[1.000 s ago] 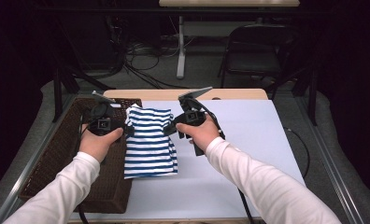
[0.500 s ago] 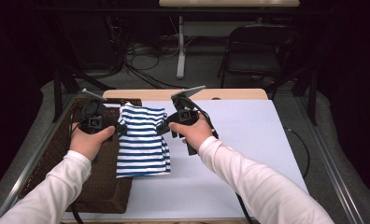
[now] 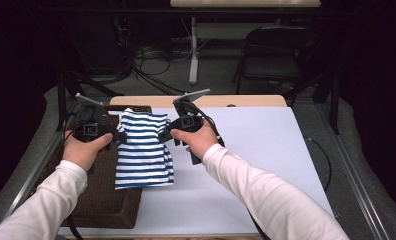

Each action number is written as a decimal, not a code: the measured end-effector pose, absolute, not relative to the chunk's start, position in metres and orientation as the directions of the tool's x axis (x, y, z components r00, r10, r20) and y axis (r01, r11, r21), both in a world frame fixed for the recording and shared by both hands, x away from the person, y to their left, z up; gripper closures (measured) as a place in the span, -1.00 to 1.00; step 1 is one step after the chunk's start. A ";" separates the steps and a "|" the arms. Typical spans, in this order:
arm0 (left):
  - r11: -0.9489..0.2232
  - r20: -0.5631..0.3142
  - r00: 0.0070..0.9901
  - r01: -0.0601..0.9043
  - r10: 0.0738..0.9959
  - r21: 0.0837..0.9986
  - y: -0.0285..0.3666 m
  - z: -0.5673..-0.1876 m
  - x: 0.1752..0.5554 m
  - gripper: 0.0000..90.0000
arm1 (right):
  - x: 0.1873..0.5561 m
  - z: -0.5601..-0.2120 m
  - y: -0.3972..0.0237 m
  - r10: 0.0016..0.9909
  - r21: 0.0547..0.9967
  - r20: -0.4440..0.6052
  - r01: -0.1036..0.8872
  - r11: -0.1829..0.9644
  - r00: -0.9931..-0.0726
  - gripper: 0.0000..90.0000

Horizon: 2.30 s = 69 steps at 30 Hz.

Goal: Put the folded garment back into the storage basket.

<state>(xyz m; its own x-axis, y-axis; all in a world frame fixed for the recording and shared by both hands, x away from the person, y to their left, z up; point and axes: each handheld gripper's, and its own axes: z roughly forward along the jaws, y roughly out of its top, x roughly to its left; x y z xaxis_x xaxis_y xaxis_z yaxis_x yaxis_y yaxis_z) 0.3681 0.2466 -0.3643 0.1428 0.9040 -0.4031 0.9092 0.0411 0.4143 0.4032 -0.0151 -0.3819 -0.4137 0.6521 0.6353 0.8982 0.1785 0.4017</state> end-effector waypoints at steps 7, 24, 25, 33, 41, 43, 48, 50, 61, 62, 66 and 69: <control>0.052 -0.404 0.134 0.907 0.905 0.419 0.255 -0.363 0.369 0.67 | 0.404 -0.380 -0.005 0.645 0.406 0.635 0.894 0.189 -0.425 0.90; 0.055 -0.380 0.121 0.905 0.917 0.421 0.266 -0.358 0.371 0.67 | 0.404 -0.378 0.010 0.641 0.415 0.636 0.891 0.186 -0.430 0.90; 0.057 -0.383 0.120 0.906 0.916 0.420 0.268 -0.358 0.372 0.67 | 0.404 -0.378 0.011 0.636 0.425 0.638 0.887 0.180 -0.435 0.90; 0.044 -0.361 0.126 0.904 0.924 0.426 0.268 -0.357 0.375 0.67 | 0.402 -0.379 0.015 0.637 0.418 0.641 0.890 0.179 -0.429 0.90; 0.037 -0.352 0.126 0.905 0.928 0.423 0.269 -0.358 0.377 0.67 | 0.402 -0.380 0.017 0.637 0.414 0.647 0.895 0.167 -0.418 0.90; 0.035 -0.348 0.126 0.906 0.929 0.422 0.269 -0.357 0.378 0.67 | 0.401 -0.381 0.017 0.636 0.414 0.649 0.895 0.168 -0.419 0.90; 0.028 -0.335 0.127 0.906 0.934 0.422 0.269 -0.356 0.380 0.67 | 0.402 -0.382 0.019 0.633 0.413 0.651 0.895 0.168 -0.419 0.90; 0.025 -0.327 0.127 0.906 0.936 0.422 0.269 -0.356 0.380 0.67 | 0.402 -0.384 0.020 0.632 0.412 0.654 0.897 0.163 -0.415 0.90; 0.021 -0.299 0.117 0.907 0.947 0.422 0.275 -0.357 0.379 0.67 | 0.403 -0.390 0.029 0.622 0.408 0.662 0.897 0.169 -0.418 0.90; 0.022 -0.297 0.115 0.907 0.948 0.421 0.277 -0.357 0.378 0.67 | 0.402 -0.390 0.030 0.623 0.404 0.664 0.899 0.166 -0.414 0.90; 0.028 -0.296 0.108 0.906 0.949 0.421 0.281 -0.356 0.377 0.67 | 0.401 -0.391 0.034 0.617 0.401 0.671 0.901 0.166 -0.412 0.90; 0.033 -0.295 0.104 0.904 0.950 0.426 0.285 -0.354 0.377 0.67 | 0.401 -0.393 0.038 0.611 0.405 0.672 0.898 0.169 -0.418 0.90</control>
